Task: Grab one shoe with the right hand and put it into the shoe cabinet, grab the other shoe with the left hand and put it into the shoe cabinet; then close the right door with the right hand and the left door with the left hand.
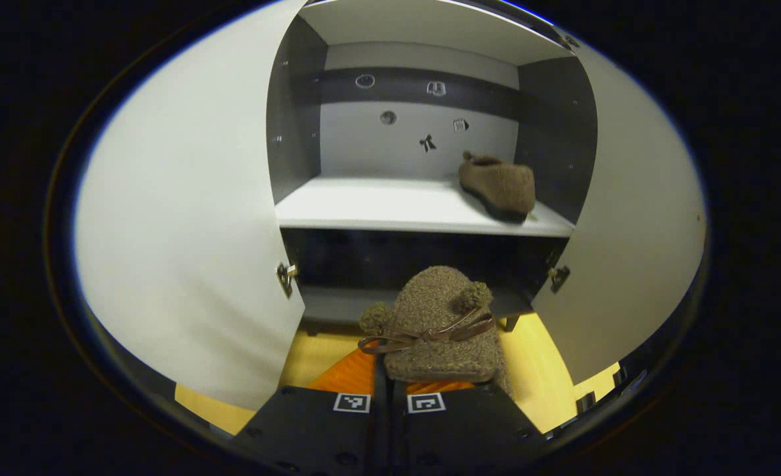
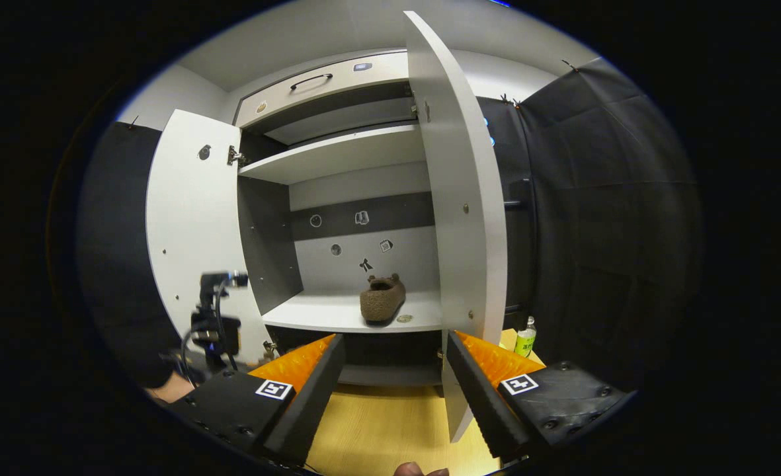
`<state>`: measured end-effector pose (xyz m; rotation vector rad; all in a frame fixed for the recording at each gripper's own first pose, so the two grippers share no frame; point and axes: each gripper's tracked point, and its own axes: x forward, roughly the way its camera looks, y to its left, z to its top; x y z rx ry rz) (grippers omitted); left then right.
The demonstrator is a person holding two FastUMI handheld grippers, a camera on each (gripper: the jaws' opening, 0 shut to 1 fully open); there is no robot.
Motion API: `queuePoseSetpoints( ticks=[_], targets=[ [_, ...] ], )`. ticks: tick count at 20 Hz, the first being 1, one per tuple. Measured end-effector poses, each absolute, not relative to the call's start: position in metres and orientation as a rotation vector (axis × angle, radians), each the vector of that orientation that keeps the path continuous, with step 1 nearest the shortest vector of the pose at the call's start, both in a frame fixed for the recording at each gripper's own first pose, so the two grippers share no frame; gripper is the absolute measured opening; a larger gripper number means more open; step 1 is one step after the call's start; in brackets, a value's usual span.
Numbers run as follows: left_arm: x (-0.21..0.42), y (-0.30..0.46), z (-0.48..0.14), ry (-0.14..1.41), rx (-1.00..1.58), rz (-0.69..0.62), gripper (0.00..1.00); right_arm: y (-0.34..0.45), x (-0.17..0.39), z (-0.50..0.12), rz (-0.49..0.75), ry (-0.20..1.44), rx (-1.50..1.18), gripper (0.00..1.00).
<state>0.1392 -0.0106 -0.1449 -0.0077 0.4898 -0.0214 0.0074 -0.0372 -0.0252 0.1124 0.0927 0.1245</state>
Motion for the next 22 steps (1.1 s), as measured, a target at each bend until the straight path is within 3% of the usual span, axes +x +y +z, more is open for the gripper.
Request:
queuePoseSetpoints(
  ticks=[4, 10, 16, 22],
  targets=[
    [0.19, -0.007, -0.07, 0.413, -0.036, 0.001, 0.06, -0.047, 0.004, -0.021, 0.125, 0.074, 0.083, 0.98],
    [0.289, -0.002, -0.015, 0.383, -0.025, 0.021, 0.06, -0.059, -0.003, -0.015, 0.12, 0.043, 0.057, 0.98],
    [0.395, -0.002, -0.044, 0.487, 0.007, 0.073, 0.06, -0.072, -0.003, -0.009, 0.097, 0.026, 0.043, 0.98],
    [0.446, 0.009, -0.077, 0.583, 0.01, 0.126, 0.06, -0.09, -0.008, -0.005, 0.057, 0.01, 0.004, 0.98]
  ],
)
